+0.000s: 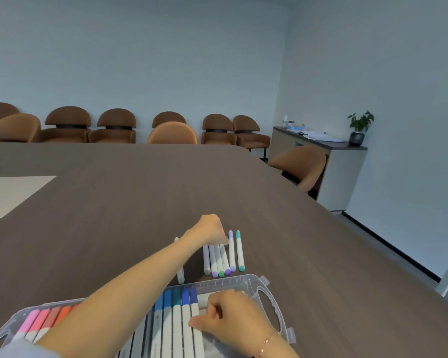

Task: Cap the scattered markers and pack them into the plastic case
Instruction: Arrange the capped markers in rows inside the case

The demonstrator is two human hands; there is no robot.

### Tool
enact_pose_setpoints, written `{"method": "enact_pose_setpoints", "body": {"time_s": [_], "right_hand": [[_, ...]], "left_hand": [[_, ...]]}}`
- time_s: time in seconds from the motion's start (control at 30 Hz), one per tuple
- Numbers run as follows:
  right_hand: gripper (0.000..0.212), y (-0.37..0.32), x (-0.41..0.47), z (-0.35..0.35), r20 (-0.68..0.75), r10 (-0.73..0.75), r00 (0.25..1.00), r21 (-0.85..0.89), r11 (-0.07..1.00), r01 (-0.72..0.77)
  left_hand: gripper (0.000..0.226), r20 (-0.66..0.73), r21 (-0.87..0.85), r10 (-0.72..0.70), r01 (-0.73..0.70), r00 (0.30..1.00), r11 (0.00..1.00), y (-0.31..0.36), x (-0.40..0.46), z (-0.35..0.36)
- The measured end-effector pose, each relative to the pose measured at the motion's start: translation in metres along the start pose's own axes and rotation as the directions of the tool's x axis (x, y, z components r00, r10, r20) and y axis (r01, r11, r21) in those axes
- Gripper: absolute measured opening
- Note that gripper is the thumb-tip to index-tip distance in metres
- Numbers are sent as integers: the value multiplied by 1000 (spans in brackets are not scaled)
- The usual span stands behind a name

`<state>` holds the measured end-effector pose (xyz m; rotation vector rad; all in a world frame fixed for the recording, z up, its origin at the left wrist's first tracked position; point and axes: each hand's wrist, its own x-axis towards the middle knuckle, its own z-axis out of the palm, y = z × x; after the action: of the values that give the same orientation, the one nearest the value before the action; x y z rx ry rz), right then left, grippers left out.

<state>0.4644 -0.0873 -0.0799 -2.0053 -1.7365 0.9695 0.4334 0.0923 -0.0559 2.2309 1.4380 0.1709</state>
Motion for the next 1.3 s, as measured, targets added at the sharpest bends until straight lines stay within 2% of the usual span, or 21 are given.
{"method": "enact_pose_setpoints", "body": {"time_s": [0.07, 0.2, 0.27, 0.4, 0.43, 0.53, 0.63, 0.73, 0.83, 1.1, 1.2, 1.3], "right_hand": [[38, 9, -2, -8, -50, -32, 998, 59, 998, 35], [42, 34, 6, -30, -357, -37, 933, 175, 979, 106], [40, 43, 12, -40, -447, 10, 894, 229, 968, 104], [41, 59, 20, -51, -560, 94, 823, 264, 962, 70], [41, 63, 22, -53, -571, 111, 813, 279, 958, 65], [38, 71, 29, -59, -599, 148, 787, 288, 957, 39], [28, 76, 44, -68, -581, 161, 798, 258, 966, -6], [16, 75, 67, -76, -448, 146, 882, 161, 984, -82], [18, 65, 86, -79, -352, 136, 926, 87, 990, -112], [41, 46, 119, -70, -280, 148, 949, -34, 986, -164], [27, 46, 121, -71, -259, 168, 951, -101, 975, -200], [27, 50, 120, -74, -249, 184, 951, -88, 973, -211]], "left_hand": [[23, 10, 30, -39, 39, 999, 999, 1, 6, 7], [21, 22, 59, -84, 83, 996, 995, 0, 10, 10], [24, -7, 67, -108, 108, 994, 992, 2, 11, 11], [17, -105, 118, -117, 129, 988, 985, 2, 12, 9], [12, -103, 143, -114, 129, 988, 981, 2, 10, 8], [20, -37, 193, -136, 140, 990, 971, -1, 6, 7], [17, 7, 178, -156, 153, 988, 972, -1, 2, 7], [14, -1, 139, -159, 158, 987, 978, -6, 2, 10], [17, -31, 67, -165, 167, 986, 984, -10, 2, 12], [28, -41, -22, -179, 178, 983, 984, -16, -3, 8], [26, -8, -3, -168, 168, 986, 986, -17, -5, 5], [24, 15, 2, -164, 164, 986, 986, -14, -6, 6]]}}
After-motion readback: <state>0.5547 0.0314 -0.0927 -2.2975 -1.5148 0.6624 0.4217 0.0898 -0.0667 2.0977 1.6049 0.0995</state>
